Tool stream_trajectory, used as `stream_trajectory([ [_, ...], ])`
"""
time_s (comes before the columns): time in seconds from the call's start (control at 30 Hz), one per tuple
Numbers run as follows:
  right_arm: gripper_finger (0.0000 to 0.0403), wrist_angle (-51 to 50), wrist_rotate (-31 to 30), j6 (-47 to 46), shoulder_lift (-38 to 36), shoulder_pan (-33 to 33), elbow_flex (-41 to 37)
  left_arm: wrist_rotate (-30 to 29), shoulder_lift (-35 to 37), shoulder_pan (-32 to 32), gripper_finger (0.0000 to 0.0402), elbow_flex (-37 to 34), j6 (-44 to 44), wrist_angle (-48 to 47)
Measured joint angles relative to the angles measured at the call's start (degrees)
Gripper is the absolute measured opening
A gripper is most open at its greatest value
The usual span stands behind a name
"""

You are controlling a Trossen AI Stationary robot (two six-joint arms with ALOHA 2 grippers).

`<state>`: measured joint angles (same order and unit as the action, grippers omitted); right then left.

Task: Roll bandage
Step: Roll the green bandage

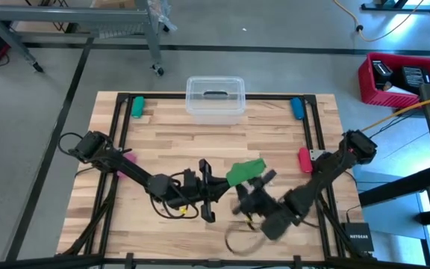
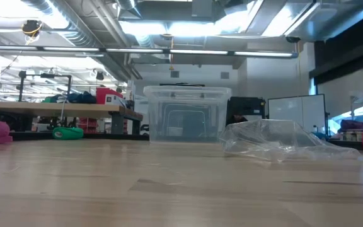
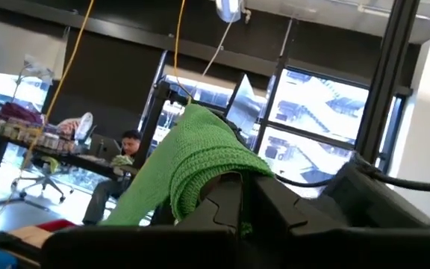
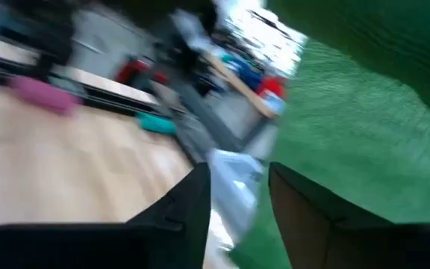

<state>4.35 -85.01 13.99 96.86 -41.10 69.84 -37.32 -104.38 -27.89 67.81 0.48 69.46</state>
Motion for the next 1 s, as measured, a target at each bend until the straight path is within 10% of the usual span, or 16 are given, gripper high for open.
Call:
stream_trajectory([
  [0.57, 0.0200, -14.9, 14.6, -25.2, -13.4, -16.1, 0.0, -3.7, 2.4, -7.5, 0.0011, 0.0, 13.5, -7.4],
  [1.0, 0.0230, -23.8, 24.4, -28.4, -16.8, -10.0, 0.0, -1.1, 2.4, -8.5, 0.0010, 0.0, 10.0, -11.4],
])
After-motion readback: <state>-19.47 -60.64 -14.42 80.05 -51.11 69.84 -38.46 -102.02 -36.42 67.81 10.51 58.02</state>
